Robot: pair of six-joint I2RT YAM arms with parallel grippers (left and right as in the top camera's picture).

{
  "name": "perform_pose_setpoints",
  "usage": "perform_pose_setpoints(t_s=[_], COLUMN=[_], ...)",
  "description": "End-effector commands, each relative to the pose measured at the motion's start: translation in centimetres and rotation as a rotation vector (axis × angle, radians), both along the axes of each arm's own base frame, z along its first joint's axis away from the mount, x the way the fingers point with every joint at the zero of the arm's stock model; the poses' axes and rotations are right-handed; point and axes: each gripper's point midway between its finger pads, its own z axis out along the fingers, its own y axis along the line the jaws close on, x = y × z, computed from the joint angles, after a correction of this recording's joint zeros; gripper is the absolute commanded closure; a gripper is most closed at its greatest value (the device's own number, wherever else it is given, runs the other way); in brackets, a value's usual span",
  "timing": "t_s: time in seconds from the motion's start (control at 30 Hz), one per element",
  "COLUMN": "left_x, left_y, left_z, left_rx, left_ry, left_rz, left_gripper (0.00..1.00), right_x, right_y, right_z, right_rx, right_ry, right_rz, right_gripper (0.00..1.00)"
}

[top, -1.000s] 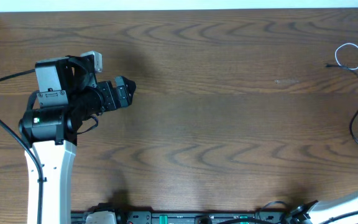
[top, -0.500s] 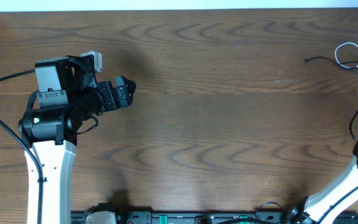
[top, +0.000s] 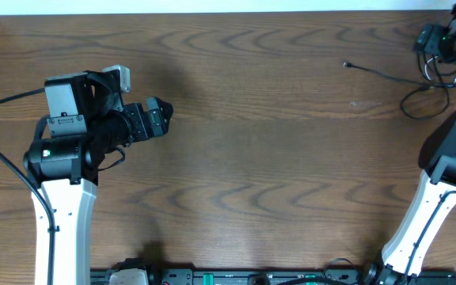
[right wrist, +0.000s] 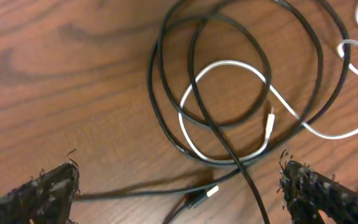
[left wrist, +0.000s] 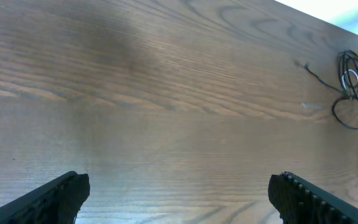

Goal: Untangle cables

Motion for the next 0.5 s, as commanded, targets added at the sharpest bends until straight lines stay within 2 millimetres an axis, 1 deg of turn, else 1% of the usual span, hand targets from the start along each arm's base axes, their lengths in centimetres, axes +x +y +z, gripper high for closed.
perform_pose_setpoints(t_s=[0.0, 0.13, 0.23, 0.27, 0.3, 0.33, 0.4, 0.43, 0.47], left_x=[0.3, 0.3, 0.3, 0.3, 0.3, 0.3, 0.3, 0.3, 0.3], left_y=[0.2, 0.2, 0.2, 0.2, 0.2, 0.2, 0.2, 0.2, 0.2], left_z=[0.7, 0.7, 0.7, 0.7, 0.7, 0.7, 0.7, 0.7, 0.7], left_rx=[0.003, 0.003, 0.003, 0.003, 0.003, 0.003, 0.003, 0.003, 0.003], left_ry=[-0.013, -0.013, -0.013, -0.013, -0.013, -0.013, -0.013, -0.013, -0.013], left_rz=[0.011, 0.011, 0.011, 0.011, 0.011, 0.011, 0.011, 0.011, 0.011], left_gripper=[0.02, 0.02, 0.02, 0.02, 0.02, 0.02, 0.02, 0.02, 0.02], right_x=[-0.7, -2.0, -3.2, -3.6, -4.8, -5.4, -7.3, -8.1, -9.2], right_y=[-1.4, -0.3, 1.7, 2.7, 4.9, 5.9, 8.6, 9.4, 10.7], right_z=[3.7, 8.5, 12.6, 13.9, 16.9, 18.1, 21.0, 22.0, 23.2], right_rx=[-0.055, -0.045, -0.006, 0.013, 0.063, 0.087, 0.143, 0.156, 0.172], right_ry=[-0.042, -0.094, -0.147, -0.167, -0.214, -0.233, -0.274, -0.285, -0.298], right_rz=[-0.062, -0.040, 0.041, 0.080, 0.166, 0.199, 0.277, 0.303, 0.339], right_gripper=[0.01, 0.01, 0.01, 0.01, 0.01, 0.01, 0.01, 0.01, 0.01])
